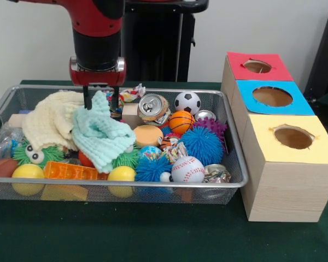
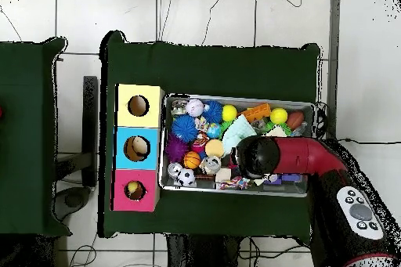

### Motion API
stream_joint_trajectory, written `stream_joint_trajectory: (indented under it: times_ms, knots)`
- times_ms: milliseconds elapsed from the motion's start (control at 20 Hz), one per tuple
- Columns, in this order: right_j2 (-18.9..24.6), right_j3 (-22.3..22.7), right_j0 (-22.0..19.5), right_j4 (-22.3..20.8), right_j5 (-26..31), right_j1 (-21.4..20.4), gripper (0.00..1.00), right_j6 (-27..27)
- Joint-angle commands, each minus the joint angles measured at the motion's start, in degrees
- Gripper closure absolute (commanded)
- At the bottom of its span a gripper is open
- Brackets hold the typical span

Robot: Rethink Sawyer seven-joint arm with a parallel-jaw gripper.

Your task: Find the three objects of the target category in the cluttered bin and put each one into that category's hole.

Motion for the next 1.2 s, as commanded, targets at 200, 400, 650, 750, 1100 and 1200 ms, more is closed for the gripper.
stream_joint_trajectory:
  times_ms: [200,400,650,750,1100,1200]
  knots:
    - [3.4,0.0,1.8,-3.9,-10.1,5.1,0.00,-0.5]
    - [1.0,1.9,3.6,-4.1,-15.7,6.7,0.00,4.2]
    - [-2.4,3.7,5.5,-4.0,-23.1,9.1,0.00,8.1]
    - [-3.0,3.8,5.8,-3.1,-24.4,9.7,0.00,8.6]
    - [-4.1,2.8,7.9,0.3,-22.6,9.5,0.00,7.5]
    - [-4.4,2.7,8.4,1.0,-21.8,9.2,0.00,7.6]
